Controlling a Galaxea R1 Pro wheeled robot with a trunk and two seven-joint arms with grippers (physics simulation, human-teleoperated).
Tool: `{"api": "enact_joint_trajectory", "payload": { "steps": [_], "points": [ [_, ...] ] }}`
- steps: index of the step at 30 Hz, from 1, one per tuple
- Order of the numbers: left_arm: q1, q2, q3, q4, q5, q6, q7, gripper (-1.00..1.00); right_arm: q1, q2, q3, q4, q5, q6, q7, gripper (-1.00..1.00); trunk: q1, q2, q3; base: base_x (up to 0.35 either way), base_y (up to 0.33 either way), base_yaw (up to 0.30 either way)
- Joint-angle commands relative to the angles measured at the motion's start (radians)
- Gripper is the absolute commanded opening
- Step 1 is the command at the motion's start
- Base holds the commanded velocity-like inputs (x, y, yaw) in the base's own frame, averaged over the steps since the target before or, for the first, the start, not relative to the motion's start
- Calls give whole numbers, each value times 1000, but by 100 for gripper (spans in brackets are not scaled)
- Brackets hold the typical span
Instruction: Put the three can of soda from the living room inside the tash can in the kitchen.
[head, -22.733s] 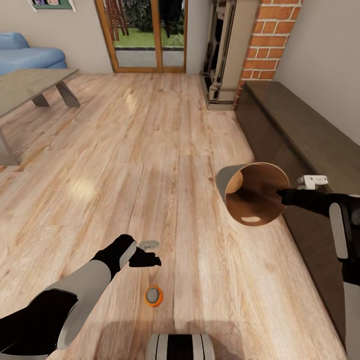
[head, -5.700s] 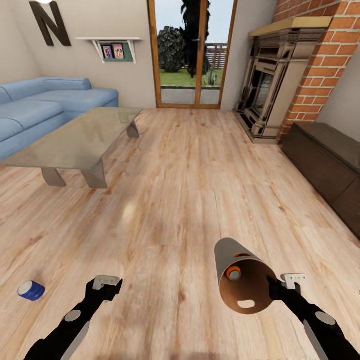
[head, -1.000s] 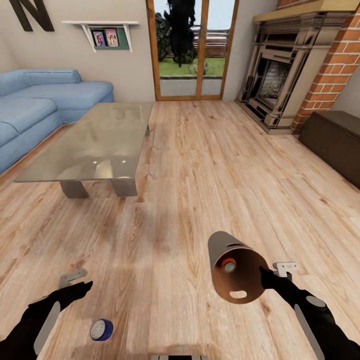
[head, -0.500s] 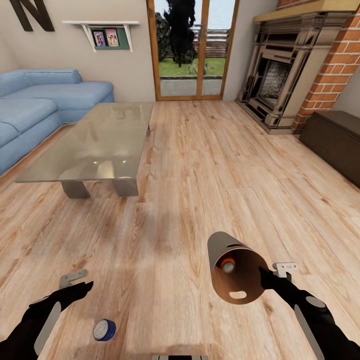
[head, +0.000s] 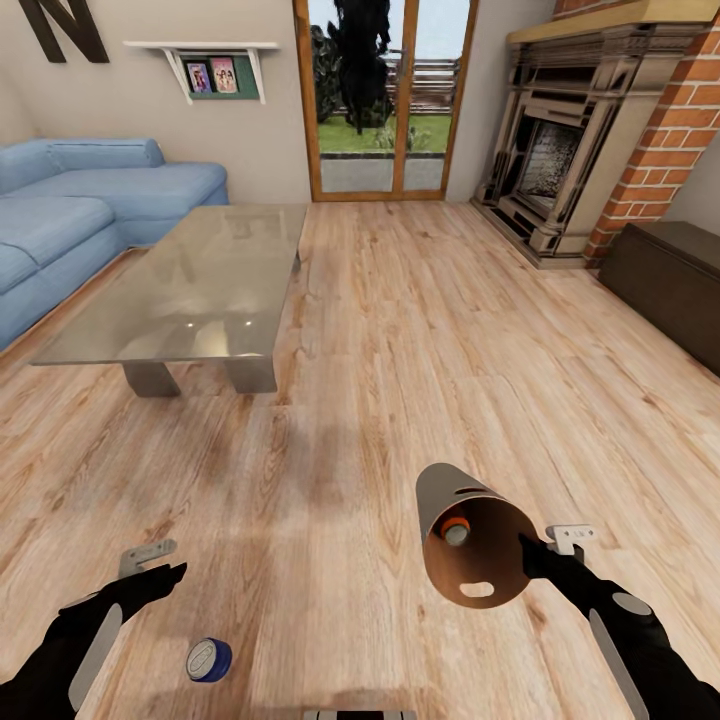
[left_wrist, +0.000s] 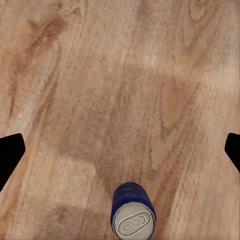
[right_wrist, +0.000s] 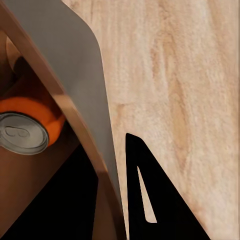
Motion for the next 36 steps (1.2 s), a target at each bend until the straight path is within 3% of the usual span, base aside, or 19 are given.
{"api": "enact_joint_trajectory", "payload": {
  "steps": [1, 11, 15, 17, 19, 20, 23, 26, 28, 32, 35, 36],
  "points": [
    [0, 0, 0, 0, 0, 0, 0, 100, 0, 0, 0, -2, -9, 1, 4, -100, 0, 0, 0, 0, 0, 0],
    [0, 1, 0, 1, -1, 1, 0, 100, 0, 1, 9, -108, -9, 26, -4, -100, 0, 0, 0, 0, 0, 0],
    [-1, 1, -1, 10, 0, 12, -1, 100, -1, 0, 10, -195, -9, 126, -6, -100, 0, 0, 0, 0, 0, 0],
    [-3, 0, -1, 90, 0, 16, -1, 100, -7, -1, 10, -261, -9, 237, -6, -100, 0, 0, 0, 0, 0, 0],
    [-7, 0, 0, 150, 0, 18, -1, 100, -12, -2, 10, -298, -8, 289, -6, -100, 0, 0, 0, 0, 0, 0],
    [-22, 0, -1, 232, 0, 18, 0, 100, -32, -2, 10, -341, -5, 355, -7, -100, 0, 0, 0, 0, 0, 0],
    [-68, -1, -3, 325, -1, 18, 3, 100, -97, -3, 11, -373, -2, 442, -7, -100, 0, 0, -3, 0, 0, 0],
    [-102, -2, -24, 383, -1, 18, 7, 100, -161, -8, 12, -383, 1, 524, -7, -100, 0, 0, -6, 0, 0, 0],
    [-145, -3, -53, 401, 3, 17, 10, 100, -239, -8, 16, -387, 15, 614, -9, -100, 0, 0, -9, 0, 0, 0],
    [-205, -9, -63, 408, 2, 18, 11, 100, -272, -3, 41, -388, 82, 651, -12, -100, 0, 0, -16, 0, 0, 0],
    [-239, -30, -94, 413, 0, 17, 14, 100, -295, -1, 54, -388, 125, 662, -13, -100, 0, 0, -20, 0, 0, 0],
    [-248, -44, -124, 415, 0, 17, 16, 100, -305, 0, 57, -387, 136, 665, -13, -100, 0, 0, -22, 0, 0, 0]
  ]
}}
